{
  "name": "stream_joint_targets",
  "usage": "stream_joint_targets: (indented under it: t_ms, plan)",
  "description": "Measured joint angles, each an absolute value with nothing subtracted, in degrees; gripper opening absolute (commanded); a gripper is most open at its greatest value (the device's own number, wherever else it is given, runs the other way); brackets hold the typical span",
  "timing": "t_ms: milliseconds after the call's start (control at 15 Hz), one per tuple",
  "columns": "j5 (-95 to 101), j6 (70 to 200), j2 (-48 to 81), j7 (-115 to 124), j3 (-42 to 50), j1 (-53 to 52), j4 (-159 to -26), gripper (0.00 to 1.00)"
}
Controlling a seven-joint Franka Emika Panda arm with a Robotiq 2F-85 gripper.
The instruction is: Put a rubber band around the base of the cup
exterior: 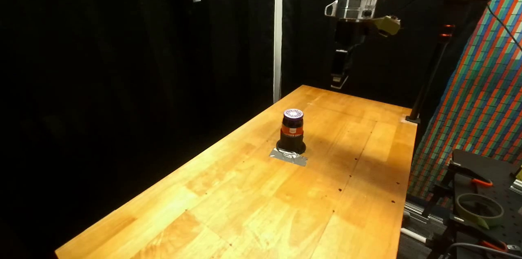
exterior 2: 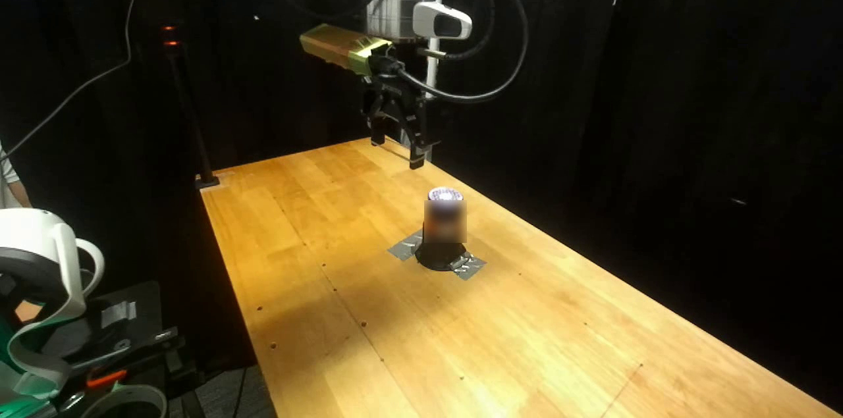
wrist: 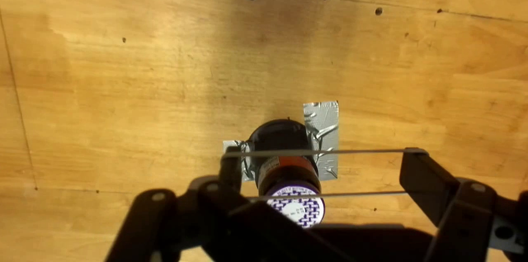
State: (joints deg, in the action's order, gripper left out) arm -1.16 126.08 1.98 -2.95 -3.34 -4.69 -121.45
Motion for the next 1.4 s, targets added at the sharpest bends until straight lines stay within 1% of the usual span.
stream_joint_targets:
  t_ms: [267,600,1400]
  plan:
    - [-1.13,132.0,8.25,-3.02,-3.92,-4.94,-117.5,1.0]
    - [-1.13,136.4,16.68,-3.53,-4.6,-5.11,-111.55,1.0]
    - [-0.06,137.87,30.06,-4.51,-4.42,-4.78,-100.36,1.0]
